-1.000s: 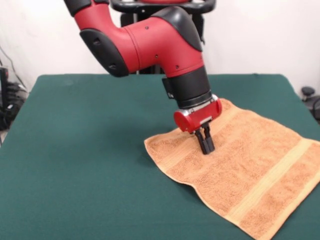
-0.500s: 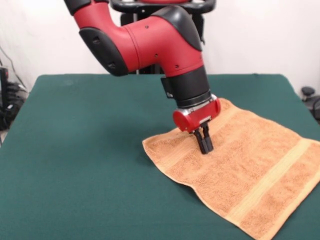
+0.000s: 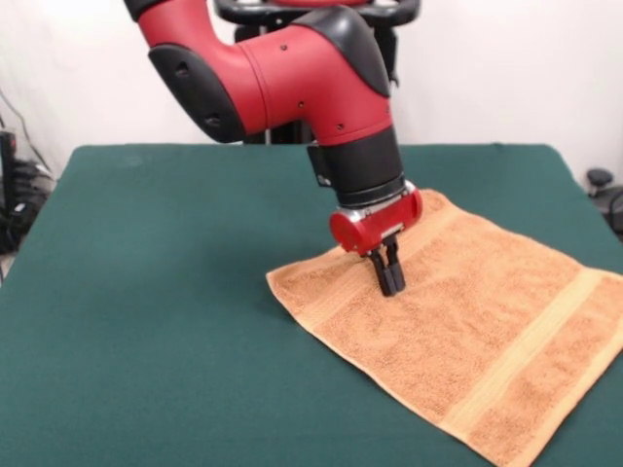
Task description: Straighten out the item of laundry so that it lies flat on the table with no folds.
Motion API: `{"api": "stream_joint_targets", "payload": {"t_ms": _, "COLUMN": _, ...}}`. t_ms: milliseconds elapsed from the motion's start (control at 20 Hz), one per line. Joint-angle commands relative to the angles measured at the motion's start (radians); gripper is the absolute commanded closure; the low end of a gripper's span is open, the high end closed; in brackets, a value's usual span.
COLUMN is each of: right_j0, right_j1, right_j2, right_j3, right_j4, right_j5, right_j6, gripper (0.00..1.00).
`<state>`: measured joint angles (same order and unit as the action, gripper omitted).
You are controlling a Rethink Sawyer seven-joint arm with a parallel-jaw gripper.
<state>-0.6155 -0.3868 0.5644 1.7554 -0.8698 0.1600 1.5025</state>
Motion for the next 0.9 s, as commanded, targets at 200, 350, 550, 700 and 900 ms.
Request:
{"api": "stream_joint_targets", "payload": {"t_ms": 200, "right_j0": -0.039, "right_j1": 0.096, "right_j2": -0.175, "right_j3": -0.019, "right_j4": -0.153, "right_j5": 0.408, "right_j6": -0.363, "gripper": 1.0}}
{"api": "stream_joint_targets", "payload": {"t_ms": 350, "right_j0": -0.041, "right_j1": 0.097, "right_j2": -0.173, "right_j3": -0.018, "right_j4": -0.153, "right_j5": 0.403, "right_j6": -0.361, "gripper": 1.0}}
{"api": "stream_joint_targets", "payload": {"t_ms": 550, "right_j0": -0.116, "right_j1": 0.121, "right_j2": -0.108, "right_j3": 0.012, "right_j4": -0.143, "right_j5": 0.321, "right_j6": -0.356, "gripper": 1.0}}
{"api": "stream_joint_targets", "payload": {"t_ms": 700, "right_j0": -0.166, "right_j1": 0.144, "right_j2": -0.058, "right_j3": 0.03, "right_j4": -0.141, "right_j5": 0.283, "right_j6": -0.355, "gripper": 1.0}}
{"api": "stream_joint_targets", "payload": {"t_ms": 900, "right_j0": -0.265, "right_j1": 0.202, "right_j2": 0.044, "right_j3": 0.064, "right_j4": -0.15, "right_j5": 0.202, "right_j6": -0.335, "gripper": 1.0}}
